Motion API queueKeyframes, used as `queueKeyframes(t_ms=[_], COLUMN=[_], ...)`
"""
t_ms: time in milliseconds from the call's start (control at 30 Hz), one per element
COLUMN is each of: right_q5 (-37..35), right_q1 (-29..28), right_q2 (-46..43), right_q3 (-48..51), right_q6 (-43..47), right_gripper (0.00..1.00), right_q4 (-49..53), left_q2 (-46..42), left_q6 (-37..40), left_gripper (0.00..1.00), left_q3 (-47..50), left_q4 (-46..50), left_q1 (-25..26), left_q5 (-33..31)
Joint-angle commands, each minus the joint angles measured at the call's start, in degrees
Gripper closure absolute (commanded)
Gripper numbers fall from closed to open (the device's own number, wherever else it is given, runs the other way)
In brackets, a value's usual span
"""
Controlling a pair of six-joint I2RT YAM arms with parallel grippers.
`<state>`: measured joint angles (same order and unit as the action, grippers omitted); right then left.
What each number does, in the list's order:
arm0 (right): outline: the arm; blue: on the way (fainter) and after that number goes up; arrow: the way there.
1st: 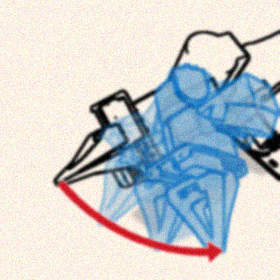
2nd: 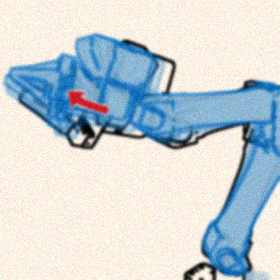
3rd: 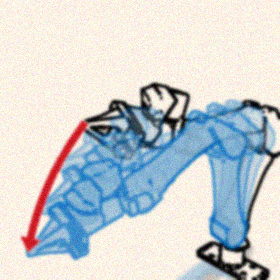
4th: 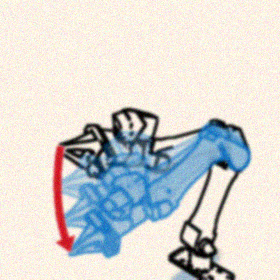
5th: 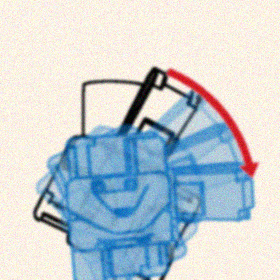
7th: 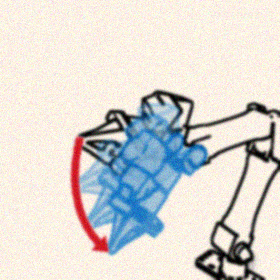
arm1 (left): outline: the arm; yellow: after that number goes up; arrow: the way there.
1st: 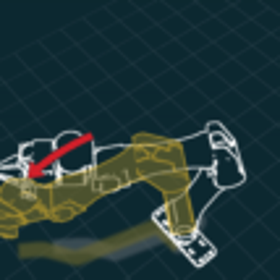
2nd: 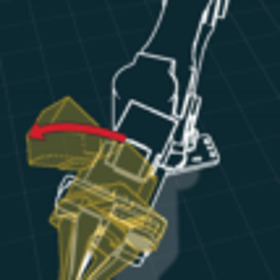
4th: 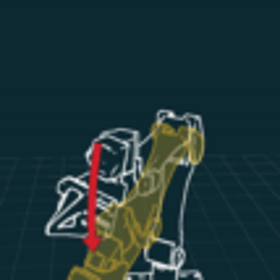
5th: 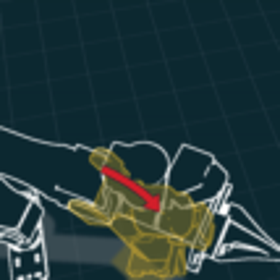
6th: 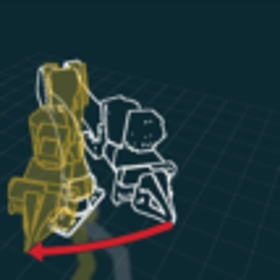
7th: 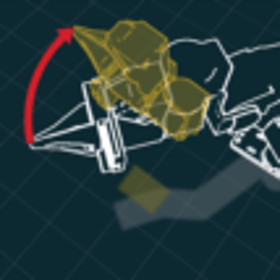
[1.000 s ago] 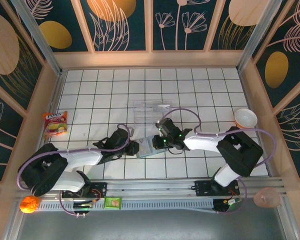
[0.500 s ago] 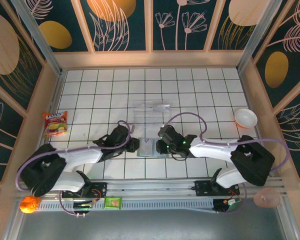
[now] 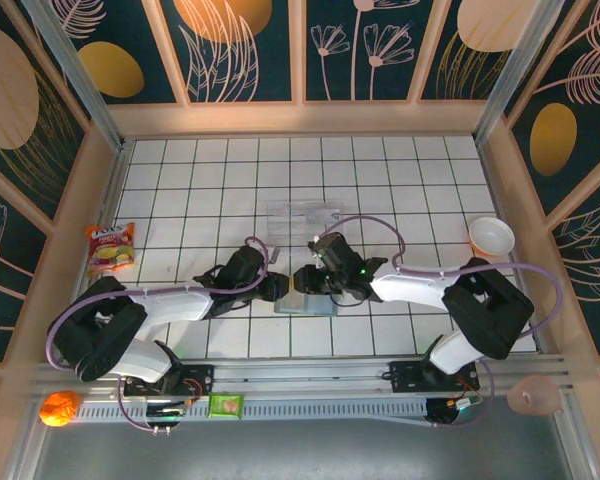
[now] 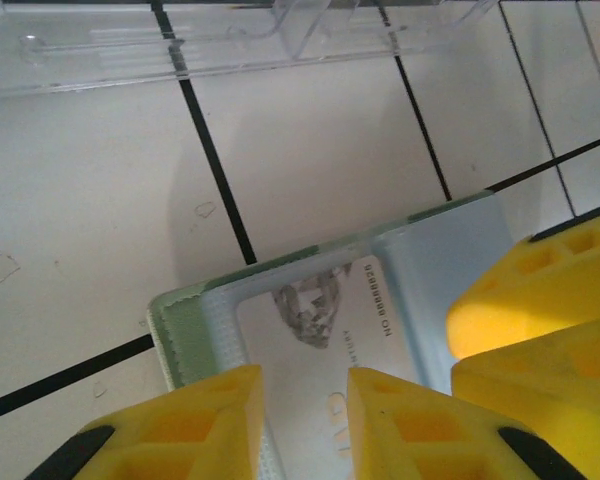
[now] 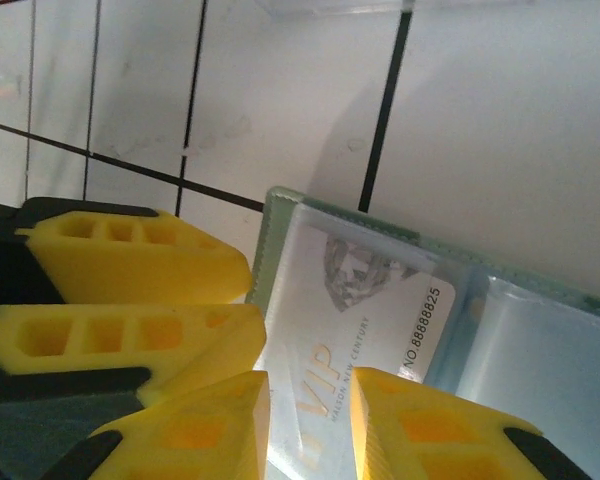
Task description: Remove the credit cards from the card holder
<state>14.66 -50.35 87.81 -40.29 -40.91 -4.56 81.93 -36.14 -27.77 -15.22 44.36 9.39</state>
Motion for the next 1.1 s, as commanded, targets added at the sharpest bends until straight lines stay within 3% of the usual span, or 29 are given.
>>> queueKeyframes(t_ms=[0, 300, 667, 967, 1067], right_q5=[1.70, 0.28, -14.52, -18.07, -17.70], right_q1=[-0.02, -0.45, -3.56, -6.26, -5.94], right_q2=[1.82, 4.74, 4.85, 0.79, -1.44], right_q3=[-0.99, -0.85, -4.96, -5.48, -5.21], right_q6=[-2.94, -3.66, -1.32, 1.28, 2.14], right_gripper=[0.73, 0.74, 0.76, 0.70, 0.70], right_q4=[-2.04, -1.37, 11.13, 9.23, 9.05], left_q2=[-0.14, -3.10, -3.86, -6.42, -7.21], left_q6=[1.25, 0.28, 0.01, 0.60, 0.63], left_gripper=[0.72, 0.69, 0.71, 0.72, 0.80], left_q3=[-0.73, 2.10, 3.42, 2.69, 1.57], left_q4=[0.59, -0.95, -1.52, -0.81, -1.17], left_q1=[-0.15, -0.20, -0.17, -0.15, -0.06], left_q5=[-2.13, -2.00, -1.11, 0.08, 1.63])
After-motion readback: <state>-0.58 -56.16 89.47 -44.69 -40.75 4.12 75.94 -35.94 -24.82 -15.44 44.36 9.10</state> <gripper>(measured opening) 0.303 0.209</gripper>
